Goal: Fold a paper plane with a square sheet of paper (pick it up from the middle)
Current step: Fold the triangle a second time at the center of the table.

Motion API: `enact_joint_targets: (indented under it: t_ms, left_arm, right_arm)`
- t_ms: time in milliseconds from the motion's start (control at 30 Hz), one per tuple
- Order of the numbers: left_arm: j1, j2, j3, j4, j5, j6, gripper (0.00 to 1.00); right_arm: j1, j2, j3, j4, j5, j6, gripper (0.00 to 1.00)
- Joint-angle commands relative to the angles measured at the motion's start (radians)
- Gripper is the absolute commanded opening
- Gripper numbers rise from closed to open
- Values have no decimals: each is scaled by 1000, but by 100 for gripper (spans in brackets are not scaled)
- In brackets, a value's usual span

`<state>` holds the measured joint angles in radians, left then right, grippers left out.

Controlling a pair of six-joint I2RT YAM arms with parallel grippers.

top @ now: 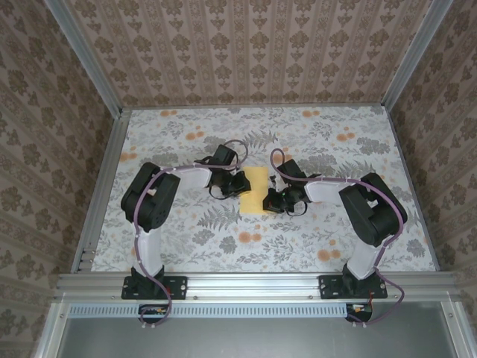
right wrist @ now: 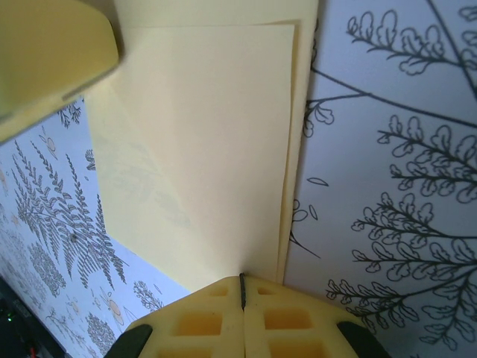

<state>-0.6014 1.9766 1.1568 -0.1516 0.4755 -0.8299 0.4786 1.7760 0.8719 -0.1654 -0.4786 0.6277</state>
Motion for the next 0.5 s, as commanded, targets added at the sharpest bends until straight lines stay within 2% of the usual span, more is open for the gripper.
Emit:
enact_joint_targets:
  t_ms: [0, 267, 467]
  left_arm:
    - [50, 43, 15, -42, -96, 40, 12]
    - [112, -12, -15, -61, -101, 90, 13]
    - [138, -135, -36, -74, -88, 145, 20]
  right_arm:
    - [5, 82, -42, -147, 167, -15, 6]
    - [5, 62, -27, -144, 160, -13, 6]
    - [6, -22, 29, -103, 79, -10, 11]
